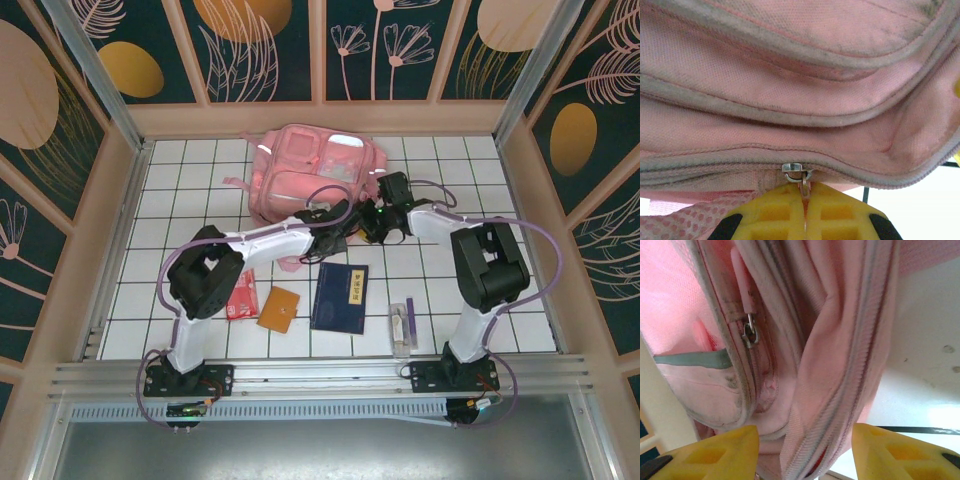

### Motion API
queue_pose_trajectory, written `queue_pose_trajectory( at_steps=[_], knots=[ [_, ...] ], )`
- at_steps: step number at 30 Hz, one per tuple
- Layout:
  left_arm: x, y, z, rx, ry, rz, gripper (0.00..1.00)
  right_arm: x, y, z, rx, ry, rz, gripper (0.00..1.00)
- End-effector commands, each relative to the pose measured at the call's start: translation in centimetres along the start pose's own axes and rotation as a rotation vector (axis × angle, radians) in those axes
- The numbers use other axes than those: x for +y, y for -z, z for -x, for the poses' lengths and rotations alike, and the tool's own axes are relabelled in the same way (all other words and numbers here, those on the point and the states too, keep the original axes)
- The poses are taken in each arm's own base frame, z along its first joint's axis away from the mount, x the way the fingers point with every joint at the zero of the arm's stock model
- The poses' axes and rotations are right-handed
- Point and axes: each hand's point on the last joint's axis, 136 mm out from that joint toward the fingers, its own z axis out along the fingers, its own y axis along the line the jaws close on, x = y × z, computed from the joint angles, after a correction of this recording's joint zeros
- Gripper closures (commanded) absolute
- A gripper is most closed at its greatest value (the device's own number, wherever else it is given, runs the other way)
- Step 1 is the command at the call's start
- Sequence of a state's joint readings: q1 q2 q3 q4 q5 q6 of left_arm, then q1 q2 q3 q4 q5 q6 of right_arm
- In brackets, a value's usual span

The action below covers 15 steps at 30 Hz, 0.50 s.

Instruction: Pack the student bag

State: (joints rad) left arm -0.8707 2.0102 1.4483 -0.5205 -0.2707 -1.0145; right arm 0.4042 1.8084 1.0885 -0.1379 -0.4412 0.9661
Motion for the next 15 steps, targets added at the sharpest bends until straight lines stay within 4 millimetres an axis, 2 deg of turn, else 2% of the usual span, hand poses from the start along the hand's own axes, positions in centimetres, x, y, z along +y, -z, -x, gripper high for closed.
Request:
queue_pose_trajectory(
  at_steps=[1, 3, 5, 6, 9, 10, 13, 15],
  knots=[
    [-0.8, 3.2, 0.8, -0.019, -0.004, -0.101, 1.00, -0.3, -1.6, -0.9, 0.007, -0.040, -0.070, 0.48],
    [-1.2, 4.4, 1.1, -0.030, -0.011, -0.148, 1.00, -0.5, -2.4, -1.3, 0.023, -0.069, -0.071, 0.52],
    [-1.0, 5.4, 1.5, -0.047, -0.013, -0.156, 1.00, -0.4, -2.5, -0.9, 0.014, -0.077, -0.046, 0.68],
    [-0.5, 5.9, 1.8, -0.065, -0.024, -0.150, 1.00, -0.5, -2.3, -0.4, 0.000, -0.074, -0.047, 0.80],
    [4.0, 6.8, 3.7, -0.166, -0.011, -0.041, 1.00, -0.5, -0.6, 1.7, -0.092, 0.009, -0.094, 0.99],
    [5.6, 7.3, 4.6, -0.207, 0.005, -0.044, 1.00, -0.1, 0.1, 2.3, -0.121, 0.054, -0.103, 1.00],
    [10.1, 7.0, 6.2, -0.225, 0.038, -0.068, 1.00, 1.2, 1.3, 3.4, -0.119, 0.136, -0.059, 1.00],
    [12.4, 7.5, 7.3, -0.253, 0.026, -0.037, 1.00, 1.0, 1.8, 4.2, -0.089, 0.145, -0.033, 1.00]
  ],
)
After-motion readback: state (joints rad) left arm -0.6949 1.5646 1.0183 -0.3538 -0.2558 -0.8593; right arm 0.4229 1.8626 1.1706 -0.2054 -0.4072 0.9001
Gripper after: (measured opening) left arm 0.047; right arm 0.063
